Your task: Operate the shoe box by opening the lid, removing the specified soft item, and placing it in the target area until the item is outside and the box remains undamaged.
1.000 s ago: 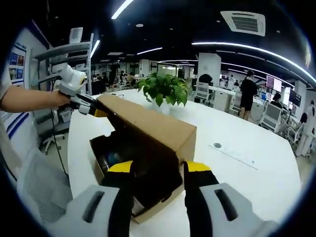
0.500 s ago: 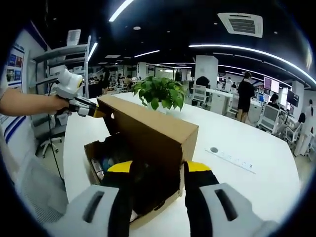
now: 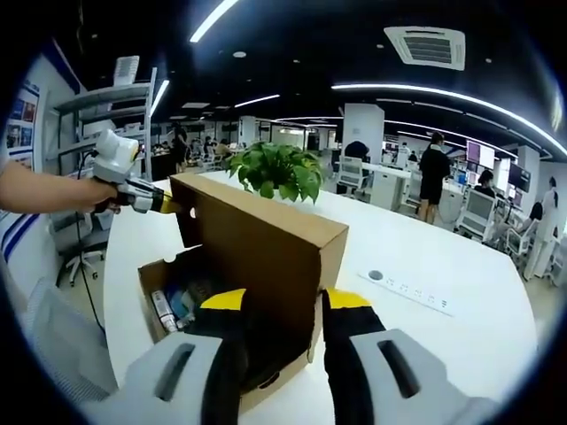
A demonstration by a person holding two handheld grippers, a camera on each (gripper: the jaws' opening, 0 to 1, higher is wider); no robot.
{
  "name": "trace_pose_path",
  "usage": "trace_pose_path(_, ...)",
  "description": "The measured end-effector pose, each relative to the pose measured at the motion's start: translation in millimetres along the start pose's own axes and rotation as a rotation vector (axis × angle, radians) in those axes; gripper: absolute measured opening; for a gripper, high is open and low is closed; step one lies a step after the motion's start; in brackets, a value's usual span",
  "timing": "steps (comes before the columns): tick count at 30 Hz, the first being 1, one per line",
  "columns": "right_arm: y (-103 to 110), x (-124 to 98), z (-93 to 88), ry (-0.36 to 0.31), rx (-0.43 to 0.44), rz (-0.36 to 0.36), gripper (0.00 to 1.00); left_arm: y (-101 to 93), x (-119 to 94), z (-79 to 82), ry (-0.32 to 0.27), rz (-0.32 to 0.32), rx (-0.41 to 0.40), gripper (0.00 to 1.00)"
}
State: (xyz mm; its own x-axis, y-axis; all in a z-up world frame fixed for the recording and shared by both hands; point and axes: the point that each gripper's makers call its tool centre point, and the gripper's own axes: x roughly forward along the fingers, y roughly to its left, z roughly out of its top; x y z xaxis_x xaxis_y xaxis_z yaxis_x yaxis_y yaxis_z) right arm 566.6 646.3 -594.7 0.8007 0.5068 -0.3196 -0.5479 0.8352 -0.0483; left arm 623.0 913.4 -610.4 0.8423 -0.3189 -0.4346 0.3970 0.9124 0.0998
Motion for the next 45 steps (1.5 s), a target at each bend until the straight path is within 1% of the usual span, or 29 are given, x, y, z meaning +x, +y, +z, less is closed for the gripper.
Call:
trace_pose_path(6, -7, 3, 1.0, -0.005, -0.005, -0.015, 0.23, 3.6, 5, 4.4, -0.01, 0.003, -0.017, 0.0)
trace_pose_path(14, -19, 7, -4.8, 0.012, 0.009, -0.044, 0.19, 6.4, 12, 8.8, -0.025, 0.0, -0.032, 0.0)
trace_pose_path(17, -23, 8, -10.3, 0.027, 0.012, -0.052, 0.18, 7.8, 16, 11.0, -0.031, -0.001, -0.038, 0.0)
trace_pose_path(24, -30, 9, -18.5, 0.04, 0.012, -0.073, 0.16, 10.9, 27, 16.2, -0.043, -0.003, -0.061, 0.0)
trace_pose_path(31, -37, 13, -32.7, 0.065, 0.016, -0.093, 0.13, 13.0, 36, 18.9, -0.053, -0.008, -0.088, 0.0)
trace_pose_path(36, -37, 20, -42.3, 0.087, 0.036, -0.093, 0.12, 16.3, 45, 20.5, -0.057, -0.013, -0.108, 0.0)
trace_pose_path(39, -36, 27, -45.6, 0.093, 0.031, -0.092, 0.1, 18.5, 51, 20.9, -0.058, -0.015, -0.116, 0.0)
trace_pose_path(41, -37, 31, -48.4, 0.101, 0.028, -0.098, 0.08, 19.2, 54, 21.3, -0.058, -0.016, -0.121, 0.0)
trace_pose_path(45, -41, 39, -54.4, 0.109, 0.047, -0.117, 0.06, 21.4, 60, 21.6, -0.058, -0.016, -0.135, 0.0)
